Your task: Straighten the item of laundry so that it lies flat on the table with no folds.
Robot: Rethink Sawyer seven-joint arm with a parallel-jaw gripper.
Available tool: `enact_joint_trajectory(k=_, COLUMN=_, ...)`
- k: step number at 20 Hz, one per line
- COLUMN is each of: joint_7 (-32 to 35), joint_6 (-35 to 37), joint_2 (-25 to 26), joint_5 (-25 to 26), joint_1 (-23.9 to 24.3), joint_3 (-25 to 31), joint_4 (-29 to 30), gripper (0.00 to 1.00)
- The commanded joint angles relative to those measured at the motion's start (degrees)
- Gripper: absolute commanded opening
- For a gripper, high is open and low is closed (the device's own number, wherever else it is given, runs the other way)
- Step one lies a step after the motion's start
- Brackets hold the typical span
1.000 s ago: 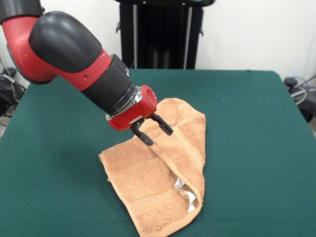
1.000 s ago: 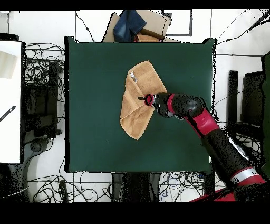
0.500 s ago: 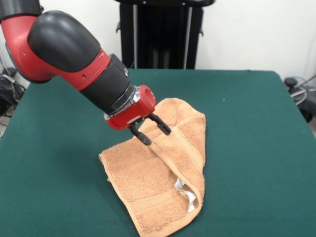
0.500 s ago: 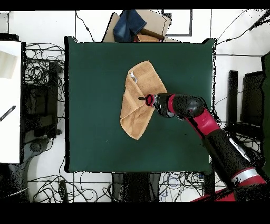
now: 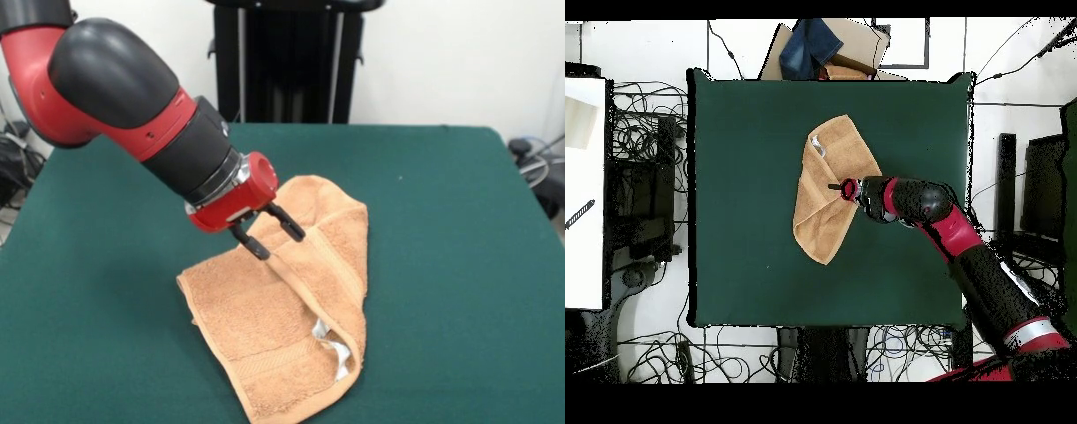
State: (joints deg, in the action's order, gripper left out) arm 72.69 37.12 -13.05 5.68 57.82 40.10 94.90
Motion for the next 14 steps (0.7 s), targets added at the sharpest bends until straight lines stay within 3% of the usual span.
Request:
enact_joint_trajectory(k=1, joint_7=-0.8, joint_6=0.8, joint_2=0.0, joint_5=3.9, joint_1=-0.6, joint_3=-2.6, joint_4=-3.1, gripper=1.00)
enact_joint_trajectory(k=14, joint_7=-1.4, joint_6=2.8, joint_2=-0.9, joint_5=5.1, joint_1=-0.4, joint_3=-3.0, joint_4=-4.1, gripper=1.00)
